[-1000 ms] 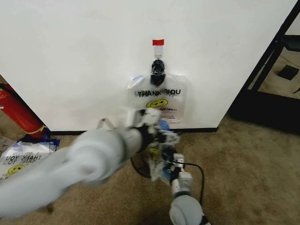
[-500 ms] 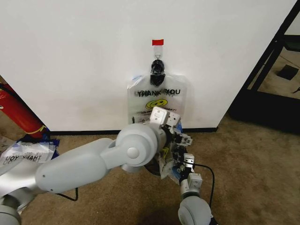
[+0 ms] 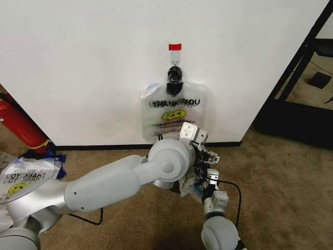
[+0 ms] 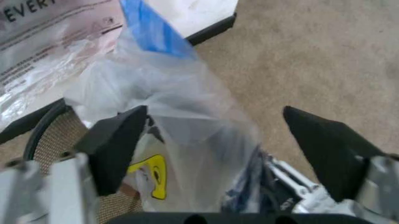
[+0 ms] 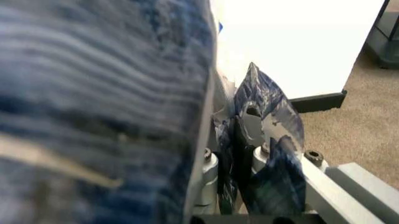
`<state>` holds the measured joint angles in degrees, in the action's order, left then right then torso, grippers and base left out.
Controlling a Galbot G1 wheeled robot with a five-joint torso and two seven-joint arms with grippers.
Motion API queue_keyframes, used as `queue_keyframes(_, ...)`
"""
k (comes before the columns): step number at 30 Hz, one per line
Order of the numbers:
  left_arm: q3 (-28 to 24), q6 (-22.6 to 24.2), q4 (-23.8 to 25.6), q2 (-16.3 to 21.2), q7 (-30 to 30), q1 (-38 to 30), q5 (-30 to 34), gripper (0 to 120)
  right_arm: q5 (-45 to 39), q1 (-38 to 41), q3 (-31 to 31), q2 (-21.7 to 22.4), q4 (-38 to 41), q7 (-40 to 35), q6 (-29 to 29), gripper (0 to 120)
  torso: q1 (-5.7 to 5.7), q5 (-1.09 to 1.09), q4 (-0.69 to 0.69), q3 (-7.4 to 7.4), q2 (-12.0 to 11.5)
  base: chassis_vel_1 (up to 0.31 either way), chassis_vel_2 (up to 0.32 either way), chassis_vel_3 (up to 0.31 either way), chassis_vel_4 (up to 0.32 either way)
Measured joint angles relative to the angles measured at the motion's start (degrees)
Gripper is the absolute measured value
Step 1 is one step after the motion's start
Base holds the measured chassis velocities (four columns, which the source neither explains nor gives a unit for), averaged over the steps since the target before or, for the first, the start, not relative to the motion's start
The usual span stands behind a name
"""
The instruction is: Pick up the garbage bag from the wall and place it over the trash bin.
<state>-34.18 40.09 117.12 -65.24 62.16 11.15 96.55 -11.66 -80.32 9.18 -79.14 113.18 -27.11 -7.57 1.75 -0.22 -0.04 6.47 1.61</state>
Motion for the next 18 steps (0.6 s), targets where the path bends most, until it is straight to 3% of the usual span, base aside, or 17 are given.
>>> queue_keyframes(12,0.03,-0.39,-0.34,0.64,-0.10,0.74,-1.48,41,-0.36,0.06,-0.04,0.06,0.15,0.04,0.19,1,0.00,0.00,0.00,0.00,0.00,0.000,0.000,0.000,0.000)
queue_keyframes(18,0.09,-0.51,-0.66,0.89,-0.36,0.73,-1.82,15,-0.65,0.16,-0.01,0.07,0.02,0.04,0.25,1,0.00,0.00,-0.01,0.00,0.00,0.000,0.000,0.000,0.000)
